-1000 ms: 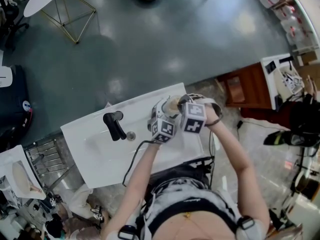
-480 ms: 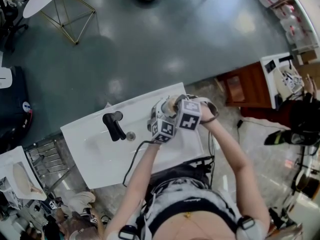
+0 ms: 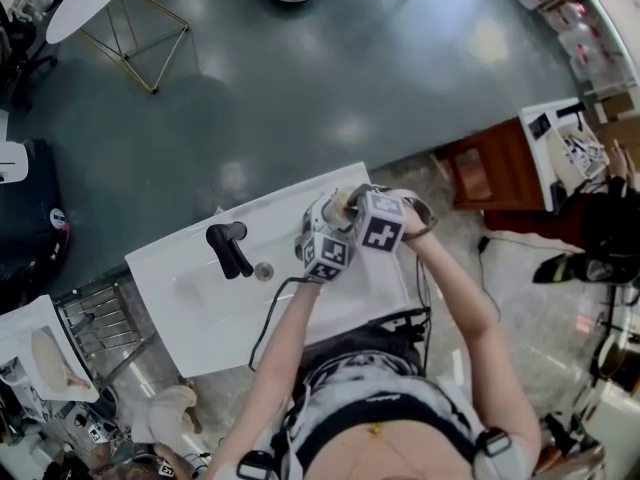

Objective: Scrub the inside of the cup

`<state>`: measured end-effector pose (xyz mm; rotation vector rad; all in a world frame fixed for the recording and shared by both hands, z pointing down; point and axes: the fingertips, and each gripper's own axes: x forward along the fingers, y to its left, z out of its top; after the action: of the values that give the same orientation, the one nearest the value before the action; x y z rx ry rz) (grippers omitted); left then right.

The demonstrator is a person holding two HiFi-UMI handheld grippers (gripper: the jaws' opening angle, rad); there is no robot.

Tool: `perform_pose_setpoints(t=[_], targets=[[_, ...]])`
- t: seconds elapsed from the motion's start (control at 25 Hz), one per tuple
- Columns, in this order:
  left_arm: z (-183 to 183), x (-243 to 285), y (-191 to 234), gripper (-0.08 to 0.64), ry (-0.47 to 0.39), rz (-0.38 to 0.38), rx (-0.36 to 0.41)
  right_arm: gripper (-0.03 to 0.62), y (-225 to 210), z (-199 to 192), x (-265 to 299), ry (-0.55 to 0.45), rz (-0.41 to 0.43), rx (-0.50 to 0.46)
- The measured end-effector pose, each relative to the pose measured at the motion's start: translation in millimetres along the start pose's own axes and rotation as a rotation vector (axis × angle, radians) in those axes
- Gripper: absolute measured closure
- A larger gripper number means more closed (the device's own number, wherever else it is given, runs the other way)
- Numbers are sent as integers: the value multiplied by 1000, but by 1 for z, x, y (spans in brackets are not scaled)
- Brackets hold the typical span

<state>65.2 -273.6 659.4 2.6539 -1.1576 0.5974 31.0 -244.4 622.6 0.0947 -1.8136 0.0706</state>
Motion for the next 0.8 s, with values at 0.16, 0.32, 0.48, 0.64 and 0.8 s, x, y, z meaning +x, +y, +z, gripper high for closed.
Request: perform_pose_setpoints(t=[0.16,0.32,0.48,0.64,0.8], targets=[[-2,0,-1,196,10,-3,-6,546,-3,2,0,-30,-63,-32],[-5,1,-2,195,22,-9,-15,543,-8,3,2,5,-70,-72],[-2,2,-1,195,22,-9,-20,538,-15,8,-2,36,-61,-103],[-5,2,-1,195,28,-14,-16,545,-16,6,-4,35,-57,-93],[-14,4,-1,195,34,-16,-13,546,-12,-4,-4,76,-67,-114]])
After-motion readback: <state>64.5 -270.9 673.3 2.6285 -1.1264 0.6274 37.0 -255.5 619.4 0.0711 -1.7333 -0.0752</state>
